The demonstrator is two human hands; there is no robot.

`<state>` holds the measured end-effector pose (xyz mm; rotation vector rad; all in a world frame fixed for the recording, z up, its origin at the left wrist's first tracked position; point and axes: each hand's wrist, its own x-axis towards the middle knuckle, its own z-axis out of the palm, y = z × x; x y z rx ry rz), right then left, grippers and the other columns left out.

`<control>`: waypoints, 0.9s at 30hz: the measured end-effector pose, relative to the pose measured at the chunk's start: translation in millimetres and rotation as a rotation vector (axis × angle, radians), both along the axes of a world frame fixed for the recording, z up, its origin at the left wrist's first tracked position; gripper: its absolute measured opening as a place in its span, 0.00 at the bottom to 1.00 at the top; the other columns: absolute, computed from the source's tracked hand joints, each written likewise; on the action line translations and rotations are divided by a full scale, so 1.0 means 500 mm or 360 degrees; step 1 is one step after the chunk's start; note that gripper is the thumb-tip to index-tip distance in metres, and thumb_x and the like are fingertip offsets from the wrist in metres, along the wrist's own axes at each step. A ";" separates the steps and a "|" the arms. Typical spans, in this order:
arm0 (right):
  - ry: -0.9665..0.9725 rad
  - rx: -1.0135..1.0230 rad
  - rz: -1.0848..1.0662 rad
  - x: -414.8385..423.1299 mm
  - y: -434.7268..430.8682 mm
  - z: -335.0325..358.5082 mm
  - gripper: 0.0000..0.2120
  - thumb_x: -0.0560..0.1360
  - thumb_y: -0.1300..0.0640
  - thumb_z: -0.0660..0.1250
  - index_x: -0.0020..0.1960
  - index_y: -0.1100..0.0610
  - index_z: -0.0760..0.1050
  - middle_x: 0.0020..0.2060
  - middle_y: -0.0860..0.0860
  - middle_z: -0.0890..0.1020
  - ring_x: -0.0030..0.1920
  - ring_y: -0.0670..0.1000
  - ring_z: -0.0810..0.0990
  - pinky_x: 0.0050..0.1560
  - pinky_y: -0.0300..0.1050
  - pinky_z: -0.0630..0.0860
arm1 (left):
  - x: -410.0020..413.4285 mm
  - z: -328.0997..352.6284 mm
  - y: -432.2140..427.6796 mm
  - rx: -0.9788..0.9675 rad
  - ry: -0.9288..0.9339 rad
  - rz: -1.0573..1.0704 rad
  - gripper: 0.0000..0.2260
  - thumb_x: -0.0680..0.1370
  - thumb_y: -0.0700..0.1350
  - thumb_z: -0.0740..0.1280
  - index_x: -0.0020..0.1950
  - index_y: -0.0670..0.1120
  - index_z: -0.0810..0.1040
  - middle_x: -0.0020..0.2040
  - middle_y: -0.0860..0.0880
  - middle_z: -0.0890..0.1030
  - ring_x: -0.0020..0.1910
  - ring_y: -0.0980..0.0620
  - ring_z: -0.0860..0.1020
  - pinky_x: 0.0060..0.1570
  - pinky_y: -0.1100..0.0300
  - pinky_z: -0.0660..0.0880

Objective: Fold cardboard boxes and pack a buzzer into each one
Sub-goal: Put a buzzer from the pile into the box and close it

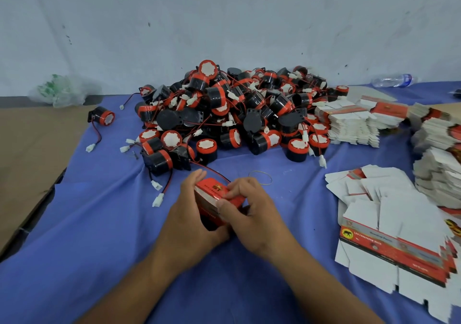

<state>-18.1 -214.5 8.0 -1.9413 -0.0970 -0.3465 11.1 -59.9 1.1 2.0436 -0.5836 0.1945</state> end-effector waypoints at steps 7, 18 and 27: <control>0.0092 -0.0231 0.0248 -0.011 -0.016 0.021 0.17 0.77 0.48 0.58 0.66 0.40 0.67 0.58 0.45 0.78 0.55 0.47 0.78 0.57 0.52 0.77 | -0.008 0.014 -0.001 0.0169 -0.0262 -0.0270 0.55 0.68 0.45 0.78 0.75 0.63 0.37 0.79 0.60 0.51 0.77 0.63 0.53 0.72 0.66 0.60; 0.0020 0.0021 0.0189 -0.003 -0.031 0.024 0.10 0.80 0.48 0.58 0.58 0.35 0.69 0.44 0.40 0.81 0.39 0.41 0.80 0.36 0.32 0.75 | -0.006 0.012 0.005 -0.0140 -0.0042 -0.0201 0.45 0.65 0.49 0.81 0.77 0.52 0.62 0.69 0.67 0.69 0.68 0.66 0.70 0.65 0.66 0.71; 0.0090 0.0472 0.0117 -0.008 -0.020 0.025 0.16 0.73 0.56 0.59 0.55 0.39 0.75 0.45 0.38 0.83 0.41 0.43 0.83 0.37 0.42 0.80 | -0.008 0.006 -0.003 -0.0172 -0.0149 -0.0201 0.37 0.65 0.51 0.80 0.70 0.53 0.68 0.65 0.61 0.71 0.65 0.56 0.73 0.50 0.62 0.80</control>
